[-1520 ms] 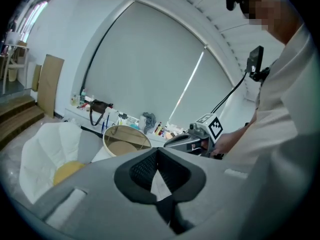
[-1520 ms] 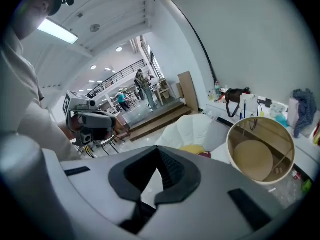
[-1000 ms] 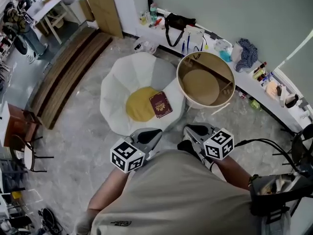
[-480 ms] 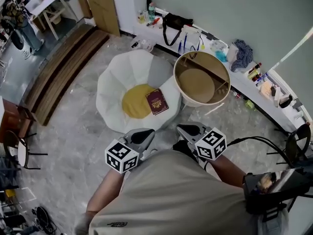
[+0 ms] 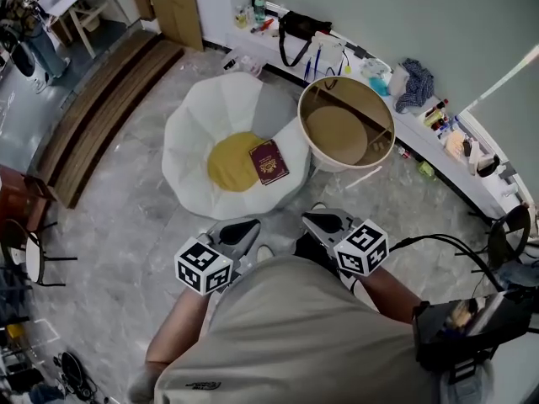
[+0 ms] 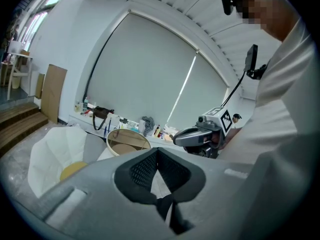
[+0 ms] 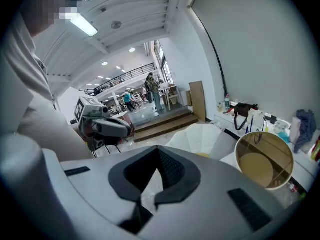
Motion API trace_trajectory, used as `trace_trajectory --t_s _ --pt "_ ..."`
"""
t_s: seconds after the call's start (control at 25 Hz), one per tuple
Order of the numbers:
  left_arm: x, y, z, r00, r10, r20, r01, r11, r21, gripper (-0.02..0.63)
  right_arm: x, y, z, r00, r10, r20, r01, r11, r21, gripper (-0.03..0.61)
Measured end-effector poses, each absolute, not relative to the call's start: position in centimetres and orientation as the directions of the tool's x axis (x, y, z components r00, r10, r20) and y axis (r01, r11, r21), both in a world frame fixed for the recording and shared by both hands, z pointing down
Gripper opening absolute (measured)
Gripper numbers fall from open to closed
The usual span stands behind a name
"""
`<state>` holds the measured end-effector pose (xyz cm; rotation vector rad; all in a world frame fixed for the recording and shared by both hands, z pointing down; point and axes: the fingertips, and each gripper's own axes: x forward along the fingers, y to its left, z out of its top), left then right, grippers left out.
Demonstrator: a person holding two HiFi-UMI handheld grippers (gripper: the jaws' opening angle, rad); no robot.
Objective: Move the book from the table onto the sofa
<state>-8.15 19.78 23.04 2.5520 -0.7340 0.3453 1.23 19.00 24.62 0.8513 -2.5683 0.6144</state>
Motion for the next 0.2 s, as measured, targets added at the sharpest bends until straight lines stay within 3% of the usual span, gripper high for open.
trace_trajectory --t_s 0.2 --pt "-7.52 20.23 23.68 0.842 -0.412 0.347 -0.526 -0.767 0.366 0.008 1.34 19.53 25.11 -0.74 -0.481 0.47 -0.643 0.712 -0.284 0.012"
